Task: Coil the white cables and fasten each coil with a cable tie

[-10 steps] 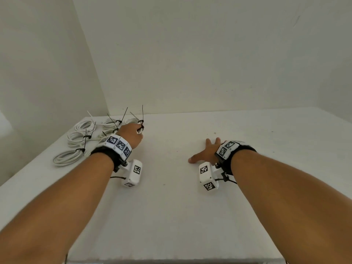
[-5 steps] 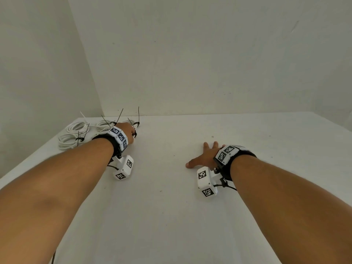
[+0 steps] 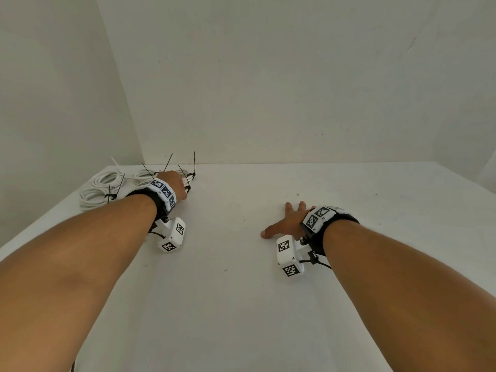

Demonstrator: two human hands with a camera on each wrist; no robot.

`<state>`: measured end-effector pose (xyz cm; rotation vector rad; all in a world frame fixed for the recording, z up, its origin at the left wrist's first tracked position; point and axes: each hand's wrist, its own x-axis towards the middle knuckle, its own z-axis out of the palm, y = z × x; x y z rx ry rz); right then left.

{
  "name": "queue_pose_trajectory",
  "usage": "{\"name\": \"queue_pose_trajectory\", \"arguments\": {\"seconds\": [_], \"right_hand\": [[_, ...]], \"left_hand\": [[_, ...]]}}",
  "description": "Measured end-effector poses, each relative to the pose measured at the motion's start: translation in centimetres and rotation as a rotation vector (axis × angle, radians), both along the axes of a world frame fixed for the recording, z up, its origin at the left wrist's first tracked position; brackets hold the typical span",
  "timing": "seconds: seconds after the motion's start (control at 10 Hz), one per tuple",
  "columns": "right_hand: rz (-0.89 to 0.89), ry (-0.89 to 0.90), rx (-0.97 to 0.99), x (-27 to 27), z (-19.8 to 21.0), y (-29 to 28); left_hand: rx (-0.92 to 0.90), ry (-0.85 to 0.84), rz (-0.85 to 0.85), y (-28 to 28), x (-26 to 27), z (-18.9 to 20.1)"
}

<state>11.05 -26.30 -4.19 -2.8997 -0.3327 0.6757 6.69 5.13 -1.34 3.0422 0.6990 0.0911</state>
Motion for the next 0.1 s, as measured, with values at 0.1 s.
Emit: {"name": "queue_pose_trajectory", "arguments": {"seconds": [0.1], "right_hand": [[-0.008, 0.035, 0.042, -0.07, 0.12, -0.02]], "left_hand": [[-0.078, -0.144, 0.035, 0.04, -0.70, -0.33]]}}
